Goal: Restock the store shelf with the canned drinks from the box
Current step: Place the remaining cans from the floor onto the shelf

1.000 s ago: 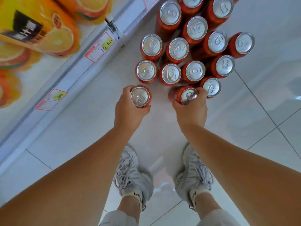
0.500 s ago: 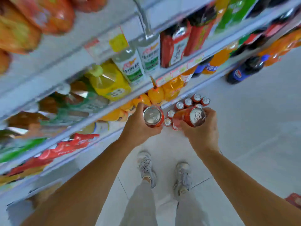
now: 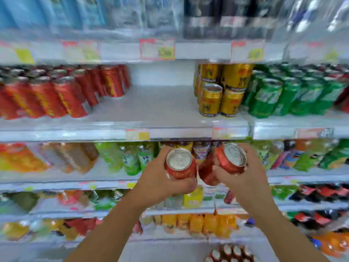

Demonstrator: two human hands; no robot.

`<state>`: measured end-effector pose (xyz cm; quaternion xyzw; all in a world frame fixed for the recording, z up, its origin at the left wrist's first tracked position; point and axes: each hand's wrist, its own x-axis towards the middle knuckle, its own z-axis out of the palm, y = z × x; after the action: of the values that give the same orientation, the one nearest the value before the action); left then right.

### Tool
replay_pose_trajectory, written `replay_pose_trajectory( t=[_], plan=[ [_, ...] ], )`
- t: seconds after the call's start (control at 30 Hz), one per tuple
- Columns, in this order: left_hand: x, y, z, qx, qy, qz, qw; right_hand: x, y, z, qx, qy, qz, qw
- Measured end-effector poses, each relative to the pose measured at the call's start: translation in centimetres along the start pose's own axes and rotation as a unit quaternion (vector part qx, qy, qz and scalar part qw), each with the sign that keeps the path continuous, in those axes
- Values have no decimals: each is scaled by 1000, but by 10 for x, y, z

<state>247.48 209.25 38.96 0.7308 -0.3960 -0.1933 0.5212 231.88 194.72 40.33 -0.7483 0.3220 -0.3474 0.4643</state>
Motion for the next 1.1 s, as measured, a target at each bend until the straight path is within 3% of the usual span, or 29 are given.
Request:
replay_pose_trajectory(
  t=[0.27,0.5,0.7,0.9,1.1],
  plan=[
    [2,-19,-170,-24,158,11,987,56,-102,136,39,-41,-114,992],
    [26,-50,-270,-3,217,6,976,128,-128,252,4,-63,-97,993],
    [37,-61,-302,4,191,14,982,153,-140,295,-38,-115,-88,989],
    [47,-55,-308,1,197,18,980,157,-135,302,-11,-161,-51,986],
    [53,-52,-306,4,206,18,978,172,-128,326,-40,-146,-85,985]
  ],
)
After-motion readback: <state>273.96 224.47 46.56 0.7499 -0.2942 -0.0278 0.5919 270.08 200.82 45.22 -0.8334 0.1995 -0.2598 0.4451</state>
